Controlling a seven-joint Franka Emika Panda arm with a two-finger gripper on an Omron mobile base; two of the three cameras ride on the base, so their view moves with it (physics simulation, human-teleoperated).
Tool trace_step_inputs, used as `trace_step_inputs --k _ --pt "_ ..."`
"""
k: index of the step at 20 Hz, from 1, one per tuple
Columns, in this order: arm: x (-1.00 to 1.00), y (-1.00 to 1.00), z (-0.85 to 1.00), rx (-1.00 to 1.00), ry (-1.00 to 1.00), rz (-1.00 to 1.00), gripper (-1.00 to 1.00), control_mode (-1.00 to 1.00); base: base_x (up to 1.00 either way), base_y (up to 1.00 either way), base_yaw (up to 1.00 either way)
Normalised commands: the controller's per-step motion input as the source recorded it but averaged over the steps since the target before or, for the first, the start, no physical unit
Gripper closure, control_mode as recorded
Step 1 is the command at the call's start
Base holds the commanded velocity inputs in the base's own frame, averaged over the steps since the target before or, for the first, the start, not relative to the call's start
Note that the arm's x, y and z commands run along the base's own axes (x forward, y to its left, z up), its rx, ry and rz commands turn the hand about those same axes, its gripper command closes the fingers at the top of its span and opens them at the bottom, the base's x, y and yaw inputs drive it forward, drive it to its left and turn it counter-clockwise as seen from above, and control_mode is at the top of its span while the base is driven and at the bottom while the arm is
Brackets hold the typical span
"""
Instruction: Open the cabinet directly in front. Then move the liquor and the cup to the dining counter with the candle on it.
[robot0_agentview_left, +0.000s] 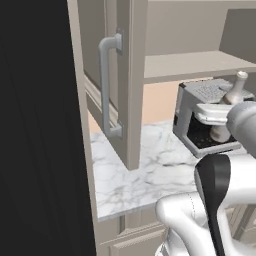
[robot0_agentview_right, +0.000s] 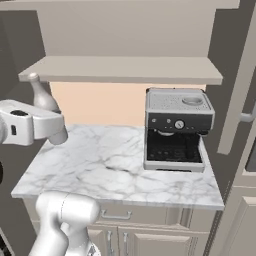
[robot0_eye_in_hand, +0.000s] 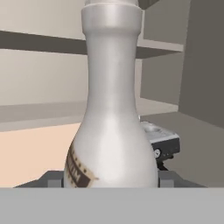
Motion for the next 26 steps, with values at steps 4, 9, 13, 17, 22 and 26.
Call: trace_step_inputs --k 4,9,13,17,22,26 --pt "0.0 0.0 0.0 0.0 0.0 0.0 1.0 1.0 -0.47 -0.11 -0.47" --pt "0.0 0.0 0.0 0.0 0.0 0.0 1.0 1.0 -0.23 -0.47 -0.45" --pt "0.0 0.0 0.0 0.0 0.0 0.0 1.0 1.0 -0.12 -0.25 -0.73" --pt "0.0 0.0 0.0 0.0 0.0 0.0 1.0 1.0 -0.16 -0.33 -0.79" --pt "0.0 0.0 0.0 0.0 0.0 0.0 1.0 1.0 -0.23 -0.64 -0.72" --pt "0.0 0.0 0.0 0.0 0.0 0.0 1.0 1.0 -0.18 -0.91 -0.64"
